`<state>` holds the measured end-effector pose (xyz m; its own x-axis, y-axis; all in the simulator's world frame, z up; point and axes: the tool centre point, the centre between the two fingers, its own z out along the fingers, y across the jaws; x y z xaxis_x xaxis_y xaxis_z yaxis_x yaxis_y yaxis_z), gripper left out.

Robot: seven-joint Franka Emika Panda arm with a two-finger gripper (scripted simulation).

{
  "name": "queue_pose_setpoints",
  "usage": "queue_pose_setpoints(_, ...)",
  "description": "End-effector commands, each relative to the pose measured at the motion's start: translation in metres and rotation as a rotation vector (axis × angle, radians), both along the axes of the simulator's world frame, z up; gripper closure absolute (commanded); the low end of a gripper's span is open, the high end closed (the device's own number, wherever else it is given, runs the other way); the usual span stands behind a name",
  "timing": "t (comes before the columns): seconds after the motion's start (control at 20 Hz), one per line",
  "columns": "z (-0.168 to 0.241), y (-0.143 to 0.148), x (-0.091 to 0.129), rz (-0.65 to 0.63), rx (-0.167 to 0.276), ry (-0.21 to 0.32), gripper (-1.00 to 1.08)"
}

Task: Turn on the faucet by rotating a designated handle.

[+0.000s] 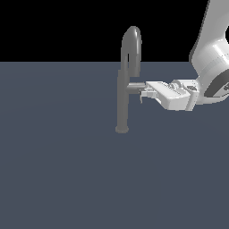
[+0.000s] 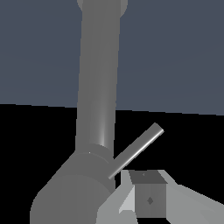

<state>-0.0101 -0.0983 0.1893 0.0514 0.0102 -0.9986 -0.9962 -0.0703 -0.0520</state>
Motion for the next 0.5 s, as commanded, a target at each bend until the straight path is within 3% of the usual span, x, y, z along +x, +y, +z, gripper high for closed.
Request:
queue_pose_setpoints(0.0,-0.021,0.003,0.008,-0.013,-0.007,0.02,1.08)
queue_pose_setpoints(0.45,-0.053,0.003,0.019,-0.022,-0.01,0.053,1.08)
